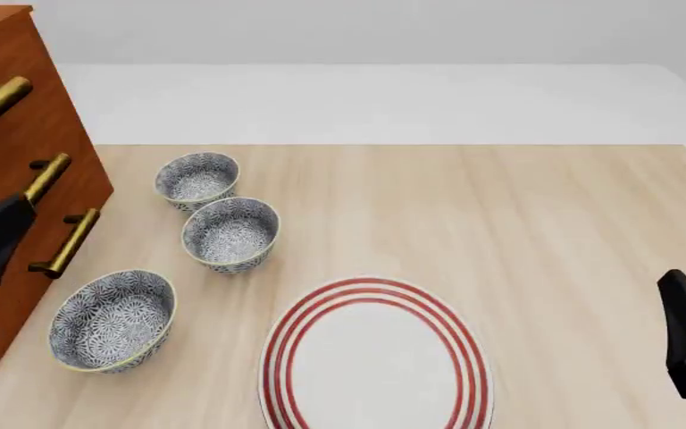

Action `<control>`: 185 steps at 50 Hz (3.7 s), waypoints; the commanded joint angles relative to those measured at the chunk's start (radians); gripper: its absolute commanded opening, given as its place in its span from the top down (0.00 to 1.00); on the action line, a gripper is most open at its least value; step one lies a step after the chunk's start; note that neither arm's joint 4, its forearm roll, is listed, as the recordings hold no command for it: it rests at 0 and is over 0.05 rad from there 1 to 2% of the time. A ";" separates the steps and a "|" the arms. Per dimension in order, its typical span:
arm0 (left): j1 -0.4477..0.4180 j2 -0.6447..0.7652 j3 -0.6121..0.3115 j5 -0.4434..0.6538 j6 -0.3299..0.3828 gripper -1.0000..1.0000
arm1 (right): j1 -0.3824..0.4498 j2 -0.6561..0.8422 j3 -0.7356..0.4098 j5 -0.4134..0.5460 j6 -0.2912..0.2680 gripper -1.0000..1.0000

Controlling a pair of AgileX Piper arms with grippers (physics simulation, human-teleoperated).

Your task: Pick up the bowl and put it in the middle on the plate.

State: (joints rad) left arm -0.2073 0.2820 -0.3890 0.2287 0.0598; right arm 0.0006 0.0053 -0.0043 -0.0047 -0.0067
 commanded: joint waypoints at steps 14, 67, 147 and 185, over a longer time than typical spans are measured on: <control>-0.154 0.505 -0.214 -0.033 0.117 0.00 | 0.000 0.000 0.000 -0.002 -0.004 0.00; -0.321 1.056 -0.384 -0.008 0.105 0.00 | 0.000 0.000 0.000 -0.002 -0.004 0.00; -0.244 1.353 -0.387 -0.161 0.298 0.00 | 0.000 0.001 -0.003 0.003 0.003 0.00; -0.224 1.407 -0.368 -0.195 0.338 0.00 | 0.001 0.001 0.000 -0.002 -0.001 0.00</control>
State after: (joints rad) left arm -0.4392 1.6843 -0.7563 0.0330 0.3904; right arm 0.0010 0.0057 -0.0054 -0.0044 -0.0065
